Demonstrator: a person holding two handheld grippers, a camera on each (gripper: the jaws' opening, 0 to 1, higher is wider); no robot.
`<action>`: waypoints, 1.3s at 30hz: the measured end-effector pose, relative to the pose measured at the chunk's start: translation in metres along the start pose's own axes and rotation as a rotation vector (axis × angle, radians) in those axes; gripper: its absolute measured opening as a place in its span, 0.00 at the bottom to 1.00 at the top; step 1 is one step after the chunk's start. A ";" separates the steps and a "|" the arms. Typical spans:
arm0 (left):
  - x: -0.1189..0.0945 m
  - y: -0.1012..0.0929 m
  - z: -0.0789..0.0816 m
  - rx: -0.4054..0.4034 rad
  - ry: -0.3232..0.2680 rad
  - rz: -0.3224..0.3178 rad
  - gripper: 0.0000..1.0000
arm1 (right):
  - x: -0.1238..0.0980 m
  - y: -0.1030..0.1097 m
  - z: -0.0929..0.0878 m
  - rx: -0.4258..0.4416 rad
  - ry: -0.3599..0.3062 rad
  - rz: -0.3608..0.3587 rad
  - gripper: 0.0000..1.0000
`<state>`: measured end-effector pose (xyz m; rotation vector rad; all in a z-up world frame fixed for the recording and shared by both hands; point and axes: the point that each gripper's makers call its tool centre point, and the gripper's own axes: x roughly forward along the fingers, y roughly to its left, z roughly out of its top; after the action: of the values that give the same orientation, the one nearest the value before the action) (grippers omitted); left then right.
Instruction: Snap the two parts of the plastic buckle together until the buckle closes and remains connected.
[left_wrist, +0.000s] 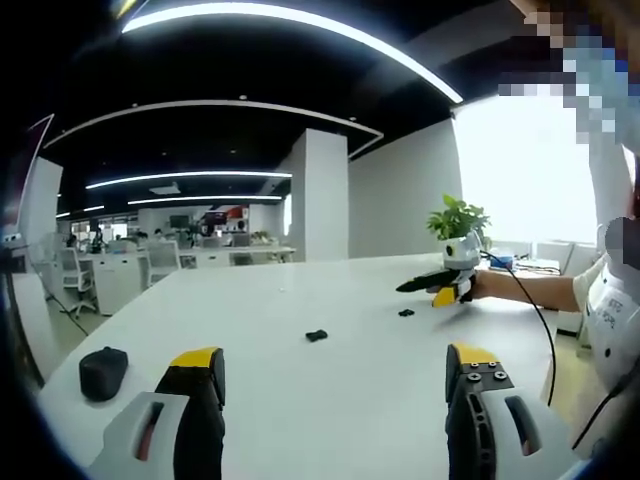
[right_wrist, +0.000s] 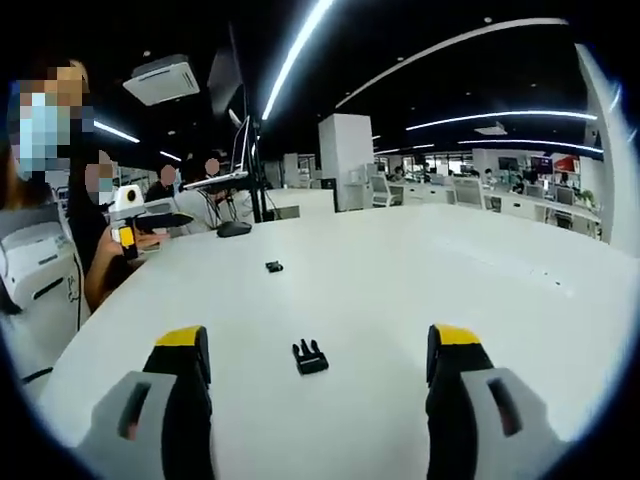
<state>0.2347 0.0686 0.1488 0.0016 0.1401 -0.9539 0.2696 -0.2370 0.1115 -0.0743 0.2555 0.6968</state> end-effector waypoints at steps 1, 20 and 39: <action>0.000 0.000 0.000 0.001 0.000 0.001 0.93 | 0.001 0.001 0.000 -0.006 0.008 0.003 0.88; -0.002 0.001 -0.001 0.007 0.011 0.011 0.92 | 0.010 0.009 -0.018 -0.049 0.133 0.044 0.78; -0.001 0.003 0.002 -0.034 -0.023 0.017 0.92 | 0.011 0.016 -0.019 -0.018 0.150 0.042 0.72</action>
<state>0.2372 0.0709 0.1508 -0.0391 0.1349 -0.9346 0.2638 -0.2206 0.0905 -0.1394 0.3959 0.7359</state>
